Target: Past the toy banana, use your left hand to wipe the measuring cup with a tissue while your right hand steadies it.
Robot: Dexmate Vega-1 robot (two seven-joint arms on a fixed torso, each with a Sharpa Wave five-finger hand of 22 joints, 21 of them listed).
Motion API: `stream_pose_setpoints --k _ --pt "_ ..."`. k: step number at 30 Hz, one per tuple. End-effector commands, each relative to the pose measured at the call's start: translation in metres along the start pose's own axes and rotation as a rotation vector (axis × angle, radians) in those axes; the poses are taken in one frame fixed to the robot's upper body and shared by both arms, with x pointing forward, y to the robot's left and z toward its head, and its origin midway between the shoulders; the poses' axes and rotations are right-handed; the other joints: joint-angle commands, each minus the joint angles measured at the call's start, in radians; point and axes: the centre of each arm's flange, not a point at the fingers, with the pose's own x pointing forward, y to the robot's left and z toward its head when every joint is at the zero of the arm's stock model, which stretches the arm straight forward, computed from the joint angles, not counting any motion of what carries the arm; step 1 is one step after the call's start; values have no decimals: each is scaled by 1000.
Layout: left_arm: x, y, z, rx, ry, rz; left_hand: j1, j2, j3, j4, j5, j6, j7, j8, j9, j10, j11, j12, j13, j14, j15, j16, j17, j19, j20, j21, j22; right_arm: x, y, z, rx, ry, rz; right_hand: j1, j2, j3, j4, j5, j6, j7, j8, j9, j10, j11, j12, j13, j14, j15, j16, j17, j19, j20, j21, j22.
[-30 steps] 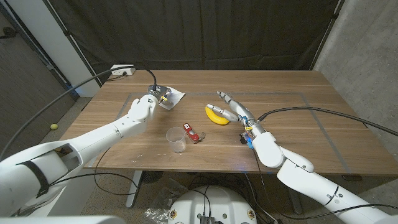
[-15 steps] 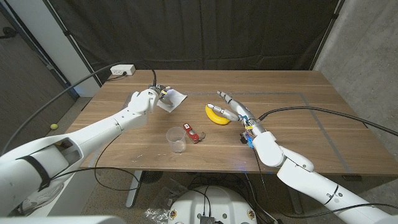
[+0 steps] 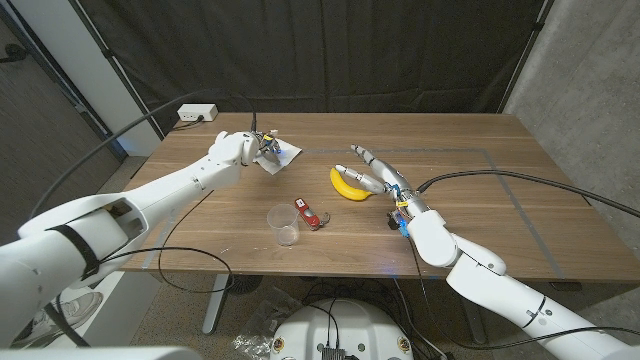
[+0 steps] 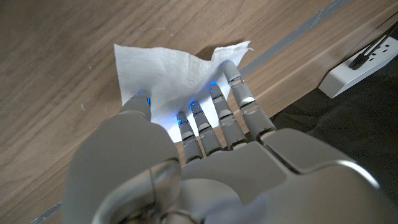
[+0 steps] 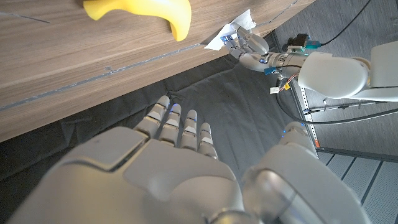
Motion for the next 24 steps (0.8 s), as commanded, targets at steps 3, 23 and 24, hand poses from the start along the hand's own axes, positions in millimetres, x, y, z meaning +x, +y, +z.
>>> stream_pose_setpoints --k 3,23,24 --pt "15 -7 3 21 -13 -38 54 39 49 -31 -24 207 45 44 2 213 -34 9 2 183 -166 11 -1 88 -70 18 5 3 -4 -3 -10 18 -2 -9 4 -2 5 6 7 -4 5 4 11 0 4 5 7 -6 6 2 3 -7 -4 5" --pt "-16 -2 6 -37 -46 467 226 147 162 -87 -34 569 131 134 7 602 -40 61 43 573 -179 83 68 104 -86 72 26 2 -4 -1 -7 15 23 8 15 3 -3 12 -14 9 -2 3 -5 0 -2 5 -1 -3 3 0 4 -9 -7 5" --pt "-17 -2 7 -41 -52 484 227 146 162 -87 -34 574 133 136 7 603 -40 62 44 574 -179 83 68 104 -87 74 26 0 -4 -1 -4 15 25 9 15 4 -3 12 -15 10 -2 3 -5 -1 -2 5 -1 -3 3 0 5 -9 -7 5"
